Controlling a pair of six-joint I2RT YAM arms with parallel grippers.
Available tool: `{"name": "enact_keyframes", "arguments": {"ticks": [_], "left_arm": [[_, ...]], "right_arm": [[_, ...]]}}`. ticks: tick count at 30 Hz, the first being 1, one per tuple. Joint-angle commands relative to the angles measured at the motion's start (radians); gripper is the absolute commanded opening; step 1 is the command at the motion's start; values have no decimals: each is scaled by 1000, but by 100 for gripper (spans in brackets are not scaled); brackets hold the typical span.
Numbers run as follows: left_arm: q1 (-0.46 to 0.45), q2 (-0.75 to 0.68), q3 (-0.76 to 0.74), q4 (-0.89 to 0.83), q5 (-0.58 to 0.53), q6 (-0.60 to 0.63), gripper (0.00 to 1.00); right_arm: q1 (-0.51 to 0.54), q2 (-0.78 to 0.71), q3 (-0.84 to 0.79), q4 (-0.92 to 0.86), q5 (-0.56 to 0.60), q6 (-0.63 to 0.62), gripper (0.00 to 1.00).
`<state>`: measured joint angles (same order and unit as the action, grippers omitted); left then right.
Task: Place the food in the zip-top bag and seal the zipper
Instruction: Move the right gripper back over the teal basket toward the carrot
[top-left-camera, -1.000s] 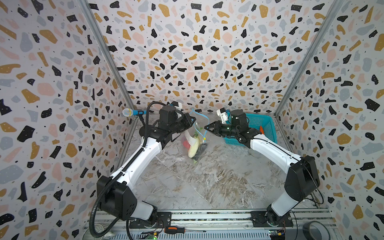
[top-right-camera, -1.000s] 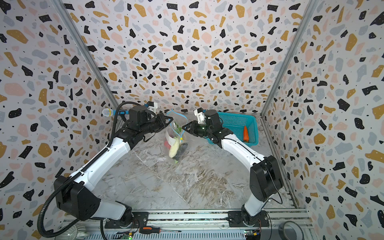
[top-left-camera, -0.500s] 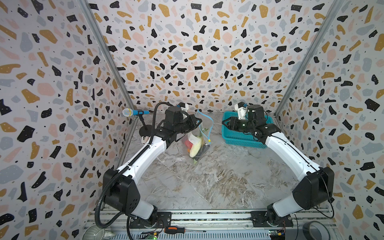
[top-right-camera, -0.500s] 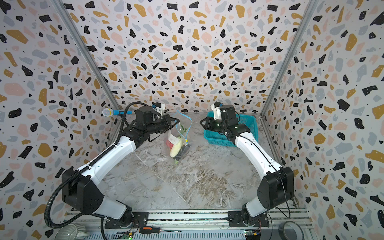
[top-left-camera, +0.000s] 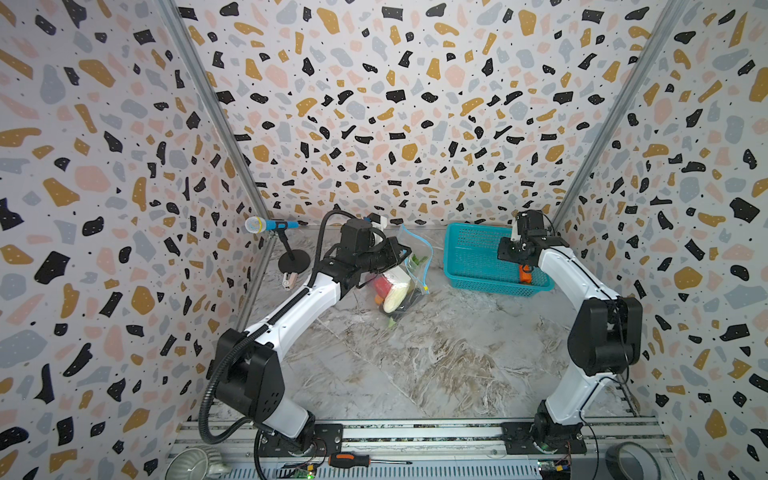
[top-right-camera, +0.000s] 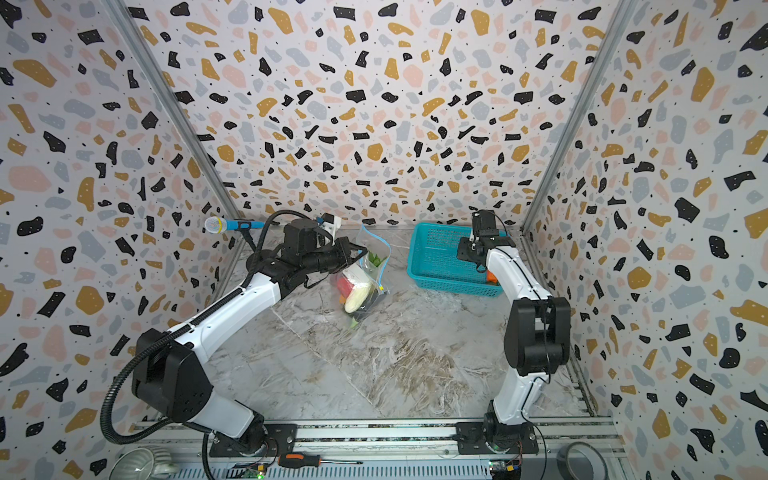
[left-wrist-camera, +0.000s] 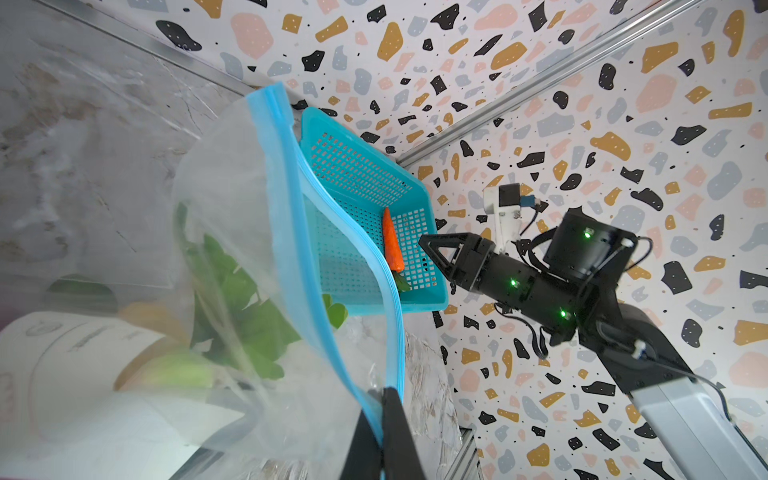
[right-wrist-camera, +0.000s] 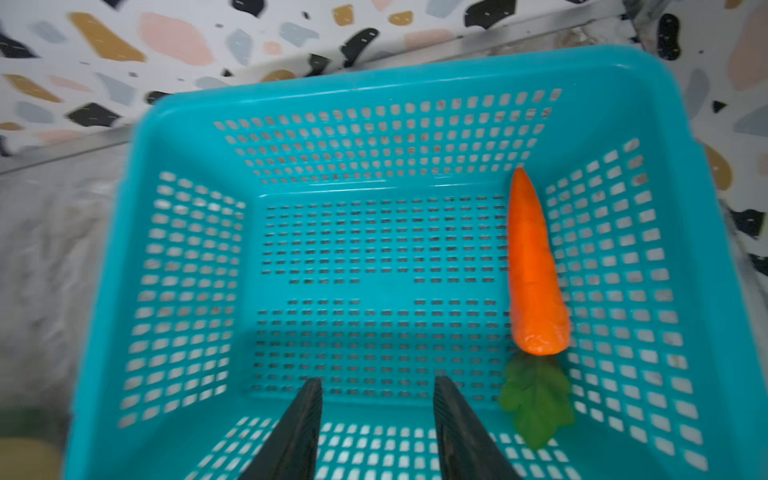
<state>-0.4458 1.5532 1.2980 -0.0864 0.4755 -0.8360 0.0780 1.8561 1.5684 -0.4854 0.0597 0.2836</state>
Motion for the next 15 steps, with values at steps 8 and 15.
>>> {"name": "enact_keyframes", "arguments": {"ticks": [8,15], "left_arm": [[-7,7,-23,32,22,15,0],[-12,10,-31,37,24,12,0]], "right_arm": [[-38,210,152,-128,255,-77,47],[-71,247,147,-106,312,-92,47]]}}
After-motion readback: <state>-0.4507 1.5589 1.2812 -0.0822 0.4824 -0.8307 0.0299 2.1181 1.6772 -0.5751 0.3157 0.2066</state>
